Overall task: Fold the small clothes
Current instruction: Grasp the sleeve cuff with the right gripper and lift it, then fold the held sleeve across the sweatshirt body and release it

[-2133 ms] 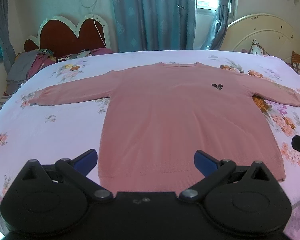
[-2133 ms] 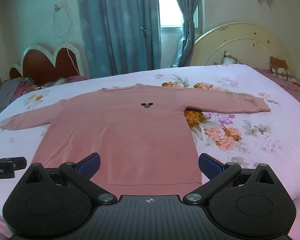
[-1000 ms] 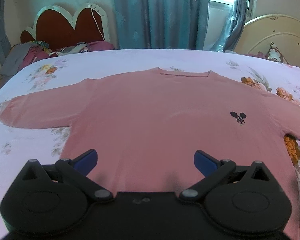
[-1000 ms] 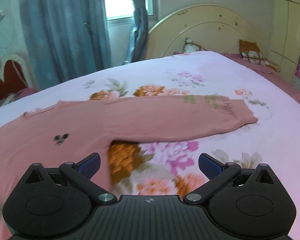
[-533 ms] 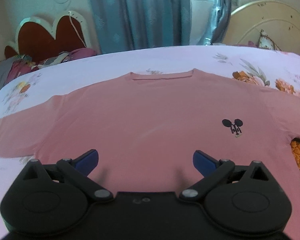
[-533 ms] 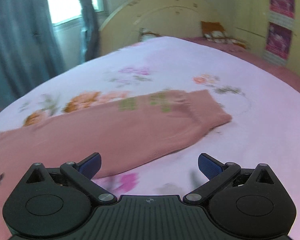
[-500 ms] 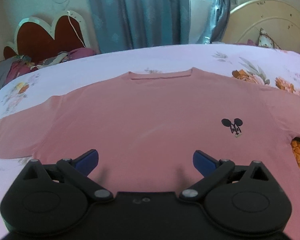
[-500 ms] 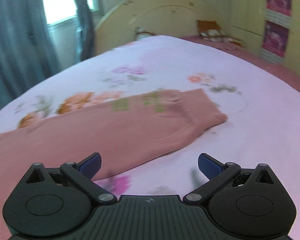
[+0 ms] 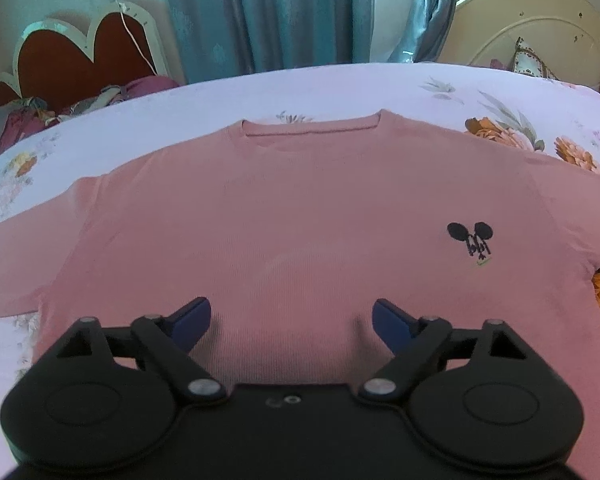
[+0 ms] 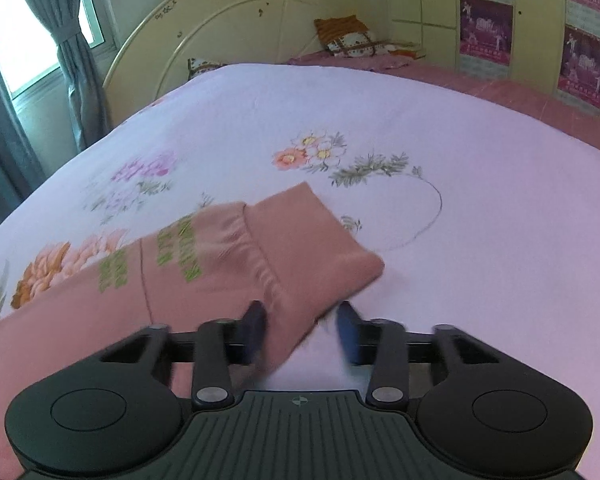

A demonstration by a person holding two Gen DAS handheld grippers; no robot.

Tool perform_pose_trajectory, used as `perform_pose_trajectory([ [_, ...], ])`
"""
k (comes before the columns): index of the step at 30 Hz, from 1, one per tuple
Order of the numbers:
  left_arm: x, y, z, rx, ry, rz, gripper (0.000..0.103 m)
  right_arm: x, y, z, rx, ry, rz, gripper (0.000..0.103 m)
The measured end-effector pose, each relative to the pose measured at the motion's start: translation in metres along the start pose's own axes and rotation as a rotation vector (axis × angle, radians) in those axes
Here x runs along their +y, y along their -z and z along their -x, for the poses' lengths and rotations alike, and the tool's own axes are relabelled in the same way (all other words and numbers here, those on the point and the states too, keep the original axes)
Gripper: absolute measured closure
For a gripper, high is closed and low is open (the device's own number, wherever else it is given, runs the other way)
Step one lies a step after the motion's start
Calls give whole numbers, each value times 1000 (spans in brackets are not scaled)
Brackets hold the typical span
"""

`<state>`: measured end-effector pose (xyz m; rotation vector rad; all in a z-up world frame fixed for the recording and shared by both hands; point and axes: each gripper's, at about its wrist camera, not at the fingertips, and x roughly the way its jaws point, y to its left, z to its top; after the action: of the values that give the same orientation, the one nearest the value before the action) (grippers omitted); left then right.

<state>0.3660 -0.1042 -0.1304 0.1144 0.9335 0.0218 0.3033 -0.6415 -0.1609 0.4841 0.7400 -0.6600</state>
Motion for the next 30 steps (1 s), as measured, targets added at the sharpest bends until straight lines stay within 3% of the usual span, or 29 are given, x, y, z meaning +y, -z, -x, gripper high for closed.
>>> perform_pose_trajectory([
  [1,0,0,-1,2,5,-2,21,0,-1,-1,-3,-9,-2,84],
  [2,1,0,-3,5,12,-3,23,1,-1,-1,-2,-17,-3,89],
  [5,2,0,-4,9,10,-10,28,7,-2,1,-25,-28,16,93],
  [10,8,0,2,-3,10,-10,33,38,-4,28,-97,-118,75,93],
  [16,26,0,15,-28,-20,16,34,133,10,76,-155,-346,226,93],
  [20,43,3,22,-45,-45,26,34,204,41,101,-136,-516,322,93],
  [24,62,5,22,-48,-57,47,34,272,94,122,-69,-667,421,93],
  [30,89,7,16,-40,-62,81,34,344,182,128,114,-784,556,93],
])
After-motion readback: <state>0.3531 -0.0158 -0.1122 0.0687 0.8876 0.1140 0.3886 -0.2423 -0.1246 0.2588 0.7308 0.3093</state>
